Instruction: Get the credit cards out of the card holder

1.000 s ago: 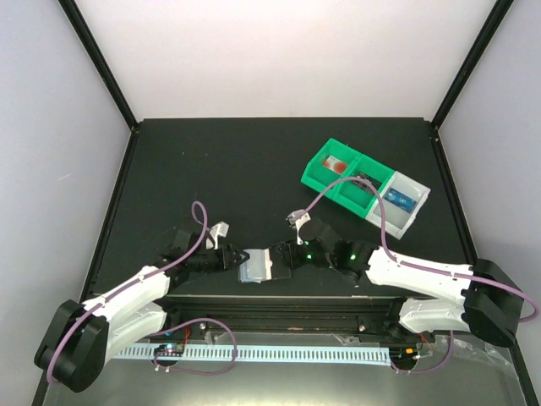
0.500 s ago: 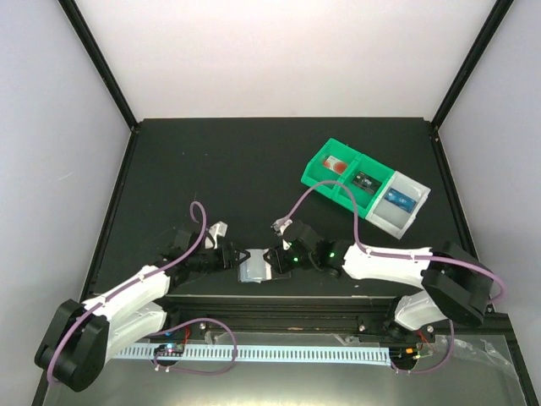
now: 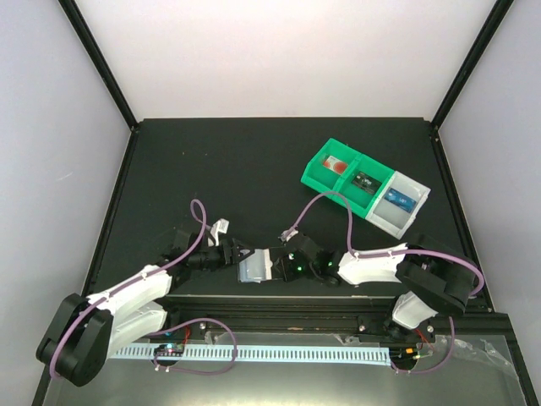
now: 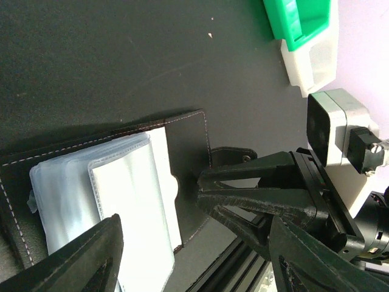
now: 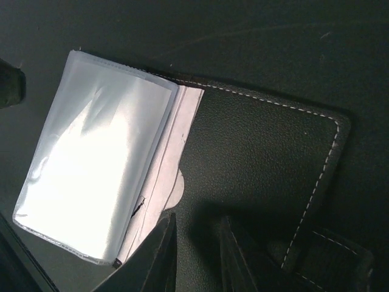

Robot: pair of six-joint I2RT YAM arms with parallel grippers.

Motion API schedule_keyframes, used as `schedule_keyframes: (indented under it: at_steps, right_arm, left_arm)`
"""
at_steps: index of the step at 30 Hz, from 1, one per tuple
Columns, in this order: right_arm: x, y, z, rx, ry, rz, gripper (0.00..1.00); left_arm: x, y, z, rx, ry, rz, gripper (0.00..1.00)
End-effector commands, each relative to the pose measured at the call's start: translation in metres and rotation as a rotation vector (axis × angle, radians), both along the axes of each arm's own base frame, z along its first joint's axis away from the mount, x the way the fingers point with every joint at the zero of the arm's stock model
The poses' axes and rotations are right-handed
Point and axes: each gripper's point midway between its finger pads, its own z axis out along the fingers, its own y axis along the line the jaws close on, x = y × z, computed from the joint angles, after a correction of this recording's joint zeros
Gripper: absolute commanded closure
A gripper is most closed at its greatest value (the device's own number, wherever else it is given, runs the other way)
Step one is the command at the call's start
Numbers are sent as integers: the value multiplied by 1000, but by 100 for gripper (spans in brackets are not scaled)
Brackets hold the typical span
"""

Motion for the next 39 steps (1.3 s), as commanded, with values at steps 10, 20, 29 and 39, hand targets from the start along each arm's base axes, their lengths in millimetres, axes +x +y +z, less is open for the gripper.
schedule_keyframes:
  at_steps: [10,20,29,39]
  right_arm:
    - [-1,-8,-10,16,15,-55,76]
    - [-2,-3,-12,24,34,-53,76]
    - [-2,-2,-13,32,39,-51,76]
    - [-2,-4,-10,53,27,-65,76]
  left_arm:
    - [2,0,-7,5,11,10,28]
    - [4,-5,-14,-8,56,5,26]
    - [5,-22,-4,-51,93,-41,27]
    - [5,-20,2,-25,60,-19,35]
